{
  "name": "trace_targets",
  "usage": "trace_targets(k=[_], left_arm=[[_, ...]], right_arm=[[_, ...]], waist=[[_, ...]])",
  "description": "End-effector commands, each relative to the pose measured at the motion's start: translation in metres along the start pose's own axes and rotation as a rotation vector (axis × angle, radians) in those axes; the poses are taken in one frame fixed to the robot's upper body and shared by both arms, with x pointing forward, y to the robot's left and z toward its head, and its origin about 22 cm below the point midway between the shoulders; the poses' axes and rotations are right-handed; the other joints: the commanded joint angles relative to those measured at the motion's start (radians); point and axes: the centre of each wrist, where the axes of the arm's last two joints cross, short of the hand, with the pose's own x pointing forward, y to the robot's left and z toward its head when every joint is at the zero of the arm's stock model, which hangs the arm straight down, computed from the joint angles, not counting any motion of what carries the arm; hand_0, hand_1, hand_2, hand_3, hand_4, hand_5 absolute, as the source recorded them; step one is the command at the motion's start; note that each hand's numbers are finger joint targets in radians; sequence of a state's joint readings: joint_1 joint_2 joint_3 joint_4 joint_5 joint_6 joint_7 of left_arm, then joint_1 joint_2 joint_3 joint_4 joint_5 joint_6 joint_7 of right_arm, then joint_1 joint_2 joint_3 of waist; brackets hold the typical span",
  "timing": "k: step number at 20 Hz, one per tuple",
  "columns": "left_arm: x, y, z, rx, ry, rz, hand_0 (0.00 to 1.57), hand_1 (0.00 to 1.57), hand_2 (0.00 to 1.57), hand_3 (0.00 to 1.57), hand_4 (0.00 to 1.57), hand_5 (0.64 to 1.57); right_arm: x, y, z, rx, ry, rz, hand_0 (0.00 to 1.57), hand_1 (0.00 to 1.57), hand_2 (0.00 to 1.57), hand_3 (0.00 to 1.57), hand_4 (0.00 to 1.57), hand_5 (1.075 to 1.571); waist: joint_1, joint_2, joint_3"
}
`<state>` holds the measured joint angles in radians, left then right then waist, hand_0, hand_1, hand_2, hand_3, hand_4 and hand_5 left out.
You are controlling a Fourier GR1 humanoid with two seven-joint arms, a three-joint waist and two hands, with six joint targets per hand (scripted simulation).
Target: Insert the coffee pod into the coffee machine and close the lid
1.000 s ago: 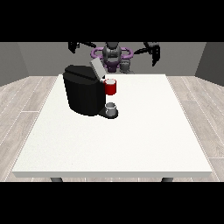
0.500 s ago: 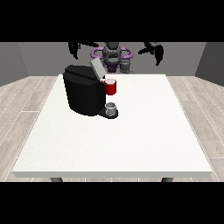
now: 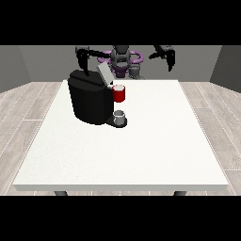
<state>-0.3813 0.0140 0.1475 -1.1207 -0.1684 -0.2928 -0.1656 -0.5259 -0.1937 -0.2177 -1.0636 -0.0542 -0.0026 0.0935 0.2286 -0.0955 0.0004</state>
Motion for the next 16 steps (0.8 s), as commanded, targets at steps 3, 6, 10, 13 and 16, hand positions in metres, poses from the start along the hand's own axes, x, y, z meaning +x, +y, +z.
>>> trace_targets(k=[3,6,10,13,16], left_arm=[[0.009,0.003,0.015,0.048,-0.056,0.001,0.00,0.00,0.00,0.00,0.37,1.571],[0.027,0.001,0.020,0.046,-0.084,0.003,0.00,0.00,0.00,0.00,0.34,1.571],[0.011,0.019,0.034,0.095,-0.070,-0.030,0.00,0.00,0.00,0.00,0.37,1.571],[0.018,0.016,0.039,0.131,-0.043,-0.012,0.00,0.00,0.00,0.00,0.38,1.571],[0.037,0.038,0.039,0.096,-0.094,-0.048,0.00,0.00,0.00,0.00,0.31,1.571]], right_arm=[[0.017,0.022,-0.014,0.069,-0.045,0.021,0.00,0.00,0.00,0.00,0.00,1.571],[0.017,0.011,-0.019,0.064,-0.072,0.036,0.00,0.00,0.00,0.00,0.00,1.571],[0.041,0.060,-0.021,0.158,-0.078,0.060,0.00,0.00,0.00,0.00,0.00,1.571],[0.032,0.063,-0.020,0.180,-0.067,0.041,0.00,0.00,0.00,0.00,0.00,1.571],[0.053,0.044,-0.032,0.143,-0.118,0.086,0.00,0.00,0.00,0.00,0.13,1.571]], waist=[[-0.026,0.078,-0.0003],[-0.017,0.084,-0.0002],[-0.067,0.090,-0.0006],[-0.077,0.088,-0.0005],[-0.045,0.141,-0.0004]])
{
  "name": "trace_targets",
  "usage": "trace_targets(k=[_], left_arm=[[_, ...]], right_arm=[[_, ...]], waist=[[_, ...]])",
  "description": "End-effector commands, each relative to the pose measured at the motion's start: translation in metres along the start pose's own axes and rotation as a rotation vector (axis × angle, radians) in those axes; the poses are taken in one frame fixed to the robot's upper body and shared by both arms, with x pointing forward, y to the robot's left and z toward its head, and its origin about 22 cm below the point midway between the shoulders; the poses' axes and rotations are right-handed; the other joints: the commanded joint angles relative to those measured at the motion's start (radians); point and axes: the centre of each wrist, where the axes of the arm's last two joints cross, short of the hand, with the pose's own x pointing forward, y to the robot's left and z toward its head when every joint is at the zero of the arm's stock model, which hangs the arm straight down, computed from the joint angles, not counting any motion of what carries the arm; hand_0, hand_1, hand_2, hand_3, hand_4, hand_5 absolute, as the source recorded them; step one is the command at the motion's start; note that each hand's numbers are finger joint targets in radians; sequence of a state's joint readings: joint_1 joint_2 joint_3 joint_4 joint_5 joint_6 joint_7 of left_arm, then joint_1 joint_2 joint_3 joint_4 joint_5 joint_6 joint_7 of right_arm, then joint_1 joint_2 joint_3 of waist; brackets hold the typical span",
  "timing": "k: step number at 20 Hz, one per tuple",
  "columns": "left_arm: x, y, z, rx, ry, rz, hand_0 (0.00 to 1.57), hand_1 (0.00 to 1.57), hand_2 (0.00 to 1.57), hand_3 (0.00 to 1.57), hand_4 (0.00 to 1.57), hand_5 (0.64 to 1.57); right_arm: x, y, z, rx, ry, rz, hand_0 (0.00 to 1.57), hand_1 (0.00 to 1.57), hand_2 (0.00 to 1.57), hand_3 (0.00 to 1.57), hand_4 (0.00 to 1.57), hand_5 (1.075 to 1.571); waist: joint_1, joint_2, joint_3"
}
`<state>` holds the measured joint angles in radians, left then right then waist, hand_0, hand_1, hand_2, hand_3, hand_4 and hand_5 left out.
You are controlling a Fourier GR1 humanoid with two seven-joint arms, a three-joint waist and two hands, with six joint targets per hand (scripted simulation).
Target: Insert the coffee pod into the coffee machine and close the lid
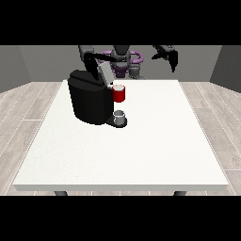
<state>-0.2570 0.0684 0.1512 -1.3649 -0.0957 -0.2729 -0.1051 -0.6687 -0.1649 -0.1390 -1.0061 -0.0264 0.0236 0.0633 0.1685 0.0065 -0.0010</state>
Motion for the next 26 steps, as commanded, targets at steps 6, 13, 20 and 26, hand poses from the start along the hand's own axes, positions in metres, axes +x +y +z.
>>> trace_targets(k=[6,13,20,26], left_arm=[[0.002,-0.005,0.013,0.021,0.006,-0.043,0.00,0.00,0.00,0.00,0.35,1.571],[0.010,0.001,0.000,0.012,-0.015,-0.048,0.00,0.00,0.00,0.00,0.37,1.571],[0.010,-0.020,-0.003,-0.066,-0.043,-0.045,0.00,0.00,0.00,0.00,0.32,1.571],[0.032,-0.022,-0.024,-0.125,-0.096,-0.067,0.00,0.00,0.00,0.00,0.33,1.571]], right_arm=[[0.014,0.004,-0.010,0.078,-0.094,0.071,0.00,0.00,0.00,0.00,0.16,1.571],[0.062,0.045,-0.027,0.084,-0.127,0.135,0.00,0.00,0.00,0.00,0.00,1.571],[0.098,0.042,-0.030,0.076,-0.172,0.226,0.00,0.00,0.00,0.00,0.10,1.571],[0.142,0.047,-0.031,0.012,-0.239,0.276,0.00,0.00,0.00,0.00,0.26,1.571]], waist=[[0.009,0.043,0.0012],[0.038,0.068,0.0008],[0.122,0.079,0.0006],[0.190,0.135,0.0006]])
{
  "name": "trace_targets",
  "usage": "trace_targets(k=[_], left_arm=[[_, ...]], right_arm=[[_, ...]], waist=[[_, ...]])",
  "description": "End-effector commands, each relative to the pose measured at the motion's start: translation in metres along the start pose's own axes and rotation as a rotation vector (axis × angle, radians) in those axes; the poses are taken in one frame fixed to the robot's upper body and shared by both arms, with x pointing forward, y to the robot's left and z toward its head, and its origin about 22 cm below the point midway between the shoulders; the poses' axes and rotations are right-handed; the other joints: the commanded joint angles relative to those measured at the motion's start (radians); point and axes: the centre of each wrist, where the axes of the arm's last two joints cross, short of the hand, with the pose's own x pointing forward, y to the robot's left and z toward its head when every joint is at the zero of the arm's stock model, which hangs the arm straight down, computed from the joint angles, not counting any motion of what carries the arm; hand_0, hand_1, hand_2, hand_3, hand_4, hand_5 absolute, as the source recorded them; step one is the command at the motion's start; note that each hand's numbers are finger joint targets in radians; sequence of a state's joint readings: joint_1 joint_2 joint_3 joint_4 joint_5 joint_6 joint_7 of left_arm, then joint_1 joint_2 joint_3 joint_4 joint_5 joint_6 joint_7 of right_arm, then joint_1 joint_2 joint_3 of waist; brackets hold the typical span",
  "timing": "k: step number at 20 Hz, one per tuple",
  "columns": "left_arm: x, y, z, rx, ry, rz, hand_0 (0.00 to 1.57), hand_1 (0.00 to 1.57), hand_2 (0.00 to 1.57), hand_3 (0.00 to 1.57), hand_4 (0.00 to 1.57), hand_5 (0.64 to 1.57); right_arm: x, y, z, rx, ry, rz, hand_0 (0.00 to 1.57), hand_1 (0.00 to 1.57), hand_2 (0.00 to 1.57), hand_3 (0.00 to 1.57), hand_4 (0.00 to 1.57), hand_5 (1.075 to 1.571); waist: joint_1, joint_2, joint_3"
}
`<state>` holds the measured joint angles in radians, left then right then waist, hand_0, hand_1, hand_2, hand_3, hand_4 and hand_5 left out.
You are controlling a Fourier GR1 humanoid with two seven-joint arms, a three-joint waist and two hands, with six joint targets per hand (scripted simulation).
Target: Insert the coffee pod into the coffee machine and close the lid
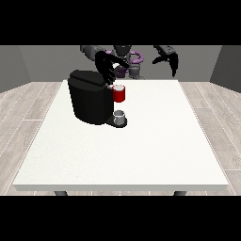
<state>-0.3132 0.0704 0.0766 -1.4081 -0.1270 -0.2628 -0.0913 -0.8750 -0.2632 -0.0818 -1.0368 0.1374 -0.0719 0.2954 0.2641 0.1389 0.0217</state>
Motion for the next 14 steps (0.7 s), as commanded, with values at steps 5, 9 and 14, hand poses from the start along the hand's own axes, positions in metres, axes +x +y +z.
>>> trace_targets(k=[5,9,14], left_arm=[[0.018,-0.012,-0.020,-0.063,-0.077,-0.006,0.00,0.00,0.00,0.00,0.41,1.571],[0.024,-0.016,-0.026,-0.078,-0.114,-0.019,0.00,0.00,0.00,0.00,0.38,1.571],[0.045,-0.018,-0.040,-0.129,-0.168,-0.026,0.00,0.00,0.00,0.00,0.43,1.571]], right_arm=[[0.077,0.025,0.004,0.079,-0.253,-0.001,0.00,0.00,0.00,0.00,0.13,1.571],[0.094,0.004,0.011,0.023,-0.277,0.040,0.00,0.00,0.00,0.00,0.00,1.571],[0.112,-0.021,0.018,-0.051,-0.256,0.068,0.00,0.00,0.00,0.00,0.00,1.571]], waist=[[0.142,0.061,-0.0213],[0.185,0.088,-0.0213],[0.266,0.123,-0.0201]])
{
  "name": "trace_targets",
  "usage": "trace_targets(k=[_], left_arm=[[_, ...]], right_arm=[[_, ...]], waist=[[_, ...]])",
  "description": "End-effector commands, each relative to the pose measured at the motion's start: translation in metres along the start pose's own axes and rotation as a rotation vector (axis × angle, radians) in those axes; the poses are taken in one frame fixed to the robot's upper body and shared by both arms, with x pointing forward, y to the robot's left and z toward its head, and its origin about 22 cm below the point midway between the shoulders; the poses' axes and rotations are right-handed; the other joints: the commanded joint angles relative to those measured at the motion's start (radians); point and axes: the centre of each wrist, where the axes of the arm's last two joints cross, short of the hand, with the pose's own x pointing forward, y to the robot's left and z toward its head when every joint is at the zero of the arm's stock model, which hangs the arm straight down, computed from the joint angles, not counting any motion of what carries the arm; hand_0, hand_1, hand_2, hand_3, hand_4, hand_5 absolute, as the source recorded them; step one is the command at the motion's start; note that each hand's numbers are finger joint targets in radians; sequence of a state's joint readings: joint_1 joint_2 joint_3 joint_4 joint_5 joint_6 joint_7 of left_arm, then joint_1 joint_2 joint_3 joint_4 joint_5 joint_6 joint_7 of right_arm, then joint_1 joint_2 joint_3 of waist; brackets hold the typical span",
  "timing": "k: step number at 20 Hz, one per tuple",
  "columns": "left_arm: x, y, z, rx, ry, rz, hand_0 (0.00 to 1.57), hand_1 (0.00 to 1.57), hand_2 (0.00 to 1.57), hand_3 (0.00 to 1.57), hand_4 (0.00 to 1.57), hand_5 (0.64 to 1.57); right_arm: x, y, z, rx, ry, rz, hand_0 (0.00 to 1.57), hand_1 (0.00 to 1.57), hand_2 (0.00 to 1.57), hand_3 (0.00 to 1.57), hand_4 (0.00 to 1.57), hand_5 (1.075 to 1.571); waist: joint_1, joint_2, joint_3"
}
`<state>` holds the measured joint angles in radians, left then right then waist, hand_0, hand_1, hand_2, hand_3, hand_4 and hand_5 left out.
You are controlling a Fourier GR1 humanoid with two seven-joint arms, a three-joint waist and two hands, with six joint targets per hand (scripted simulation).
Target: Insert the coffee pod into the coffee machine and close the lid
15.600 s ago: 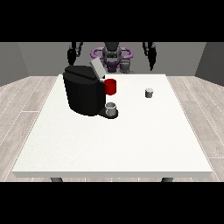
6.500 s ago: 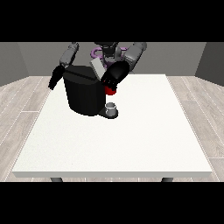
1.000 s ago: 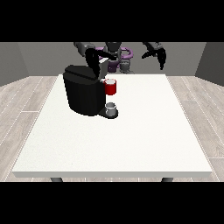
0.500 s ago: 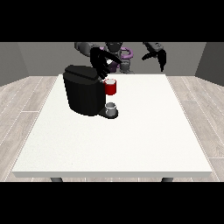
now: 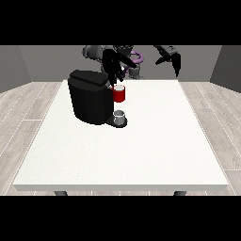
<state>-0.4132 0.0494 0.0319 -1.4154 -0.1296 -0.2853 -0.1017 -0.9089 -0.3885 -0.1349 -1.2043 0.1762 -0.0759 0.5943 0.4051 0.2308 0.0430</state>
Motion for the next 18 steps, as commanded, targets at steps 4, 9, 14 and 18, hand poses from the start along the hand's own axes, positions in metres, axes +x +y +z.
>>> trace_targets(k=[4,9,14,18], left_arm=[[0.019,-0.011,-0.023,-0.055,-0.074,-0.009,0.00,0.00,0.00,0.00,0.37,1.571],[0.033,-0.005,-0.025,-0.068,-0.144,-0.023,0.00,0.00,0.00,0.00,0.36,1.571],[0.043,-0.005,-0.022,-0.047,-0.126,-0.028,0.00,0.00,0.00,0.00,0.20,1.571],[0.028,0.016,-0.014,-0.026,-0.114,-0.037,0.00,0.00,0.00,0.00,0.30,1.571]], right_arm=[[0.077,0.028,0.027,0.105,-0.398,0.002,0.00,0.00,0.00,0.00,0.00,1.571],[0.088,0.026,0.018,0.083,-0.522,-0.035,0.00,0.00,0.00,0.00,0.00,1.571],[0.079,0.020,-0.003,0.103,-0.512,-0.068,0.00,0.00,0.00,0.00,0.05,1.571],[0.091,0.054,0.004,0.122,-0.540,-0.081,0.00,0.00,0.00,0.00,0.00,1.571]], waist=[[0.141,0.076,-0.0420],[0.168,0.152,-0.0430],[0.160,0.157,-0.0426],[0.140,0.168,-0.0435]])
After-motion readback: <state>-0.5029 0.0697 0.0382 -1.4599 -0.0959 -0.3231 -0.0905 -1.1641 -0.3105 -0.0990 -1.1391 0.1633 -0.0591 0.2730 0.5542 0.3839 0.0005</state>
